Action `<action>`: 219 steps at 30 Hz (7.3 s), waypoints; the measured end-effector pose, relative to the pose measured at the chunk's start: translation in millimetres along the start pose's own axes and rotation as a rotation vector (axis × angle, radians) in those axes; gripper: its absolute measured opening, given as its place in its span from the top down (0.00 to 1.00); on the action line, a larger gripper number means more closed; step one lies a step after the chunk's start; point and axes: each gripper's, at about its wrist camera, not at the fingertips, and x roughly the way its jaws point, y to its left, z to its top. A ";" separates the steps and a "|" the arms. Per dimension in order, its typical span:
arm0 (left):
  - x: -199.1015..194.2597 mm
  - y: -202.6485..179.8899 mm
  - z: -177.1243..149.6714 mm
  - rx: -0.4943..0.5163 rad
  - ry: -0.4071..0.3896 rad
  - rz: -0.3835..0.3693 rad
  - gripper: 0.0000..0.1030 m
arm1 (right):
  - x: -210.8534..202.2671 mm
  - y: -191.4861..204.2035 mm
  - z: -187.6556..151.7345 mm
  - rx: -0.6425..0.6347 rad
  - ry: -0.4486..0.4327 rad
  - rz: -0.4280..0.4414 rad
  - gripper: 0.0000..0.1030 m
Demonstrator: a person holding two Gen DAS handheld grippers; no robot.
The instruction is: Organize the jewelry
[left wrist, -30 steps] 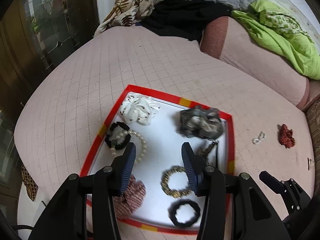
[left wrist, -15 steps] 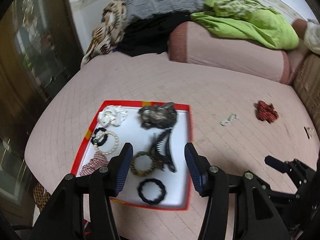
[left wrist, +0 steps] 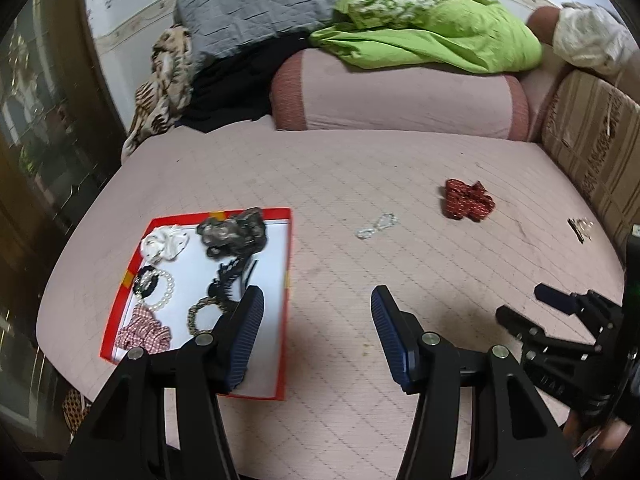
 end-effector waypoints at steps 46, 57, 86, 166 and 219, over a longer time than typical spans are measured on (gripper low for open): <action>217.5 -47.3 53.0 0.034 0.272 -0.187 0.46 | 113.4 -127.9 95.8 0.219 -0.009 -0.075 0.24; 253.0 -51.8 58.0 0.051 0.271 -0.196 0.46 | 161.6 -142.6 108.3 0.251 0.052 -0.067 0.24; 135.1 -36.9 59.6 0.044 0.149 -0.227 1.00 | 87.9 -77.1 87.2 0.157 0.006 0.010 0.89; 157.8 246.1 3.4 -0.304 0.205 -0.044 0.95 | 151.2 275.5 106.1 -0.189 0.162 0.354 0.89; 13.2 158.6 -26.9 -0.257 -0.011 0.079 0.29 | 65.3 187.0 48.5 -0.115 0.031 0.183 0.52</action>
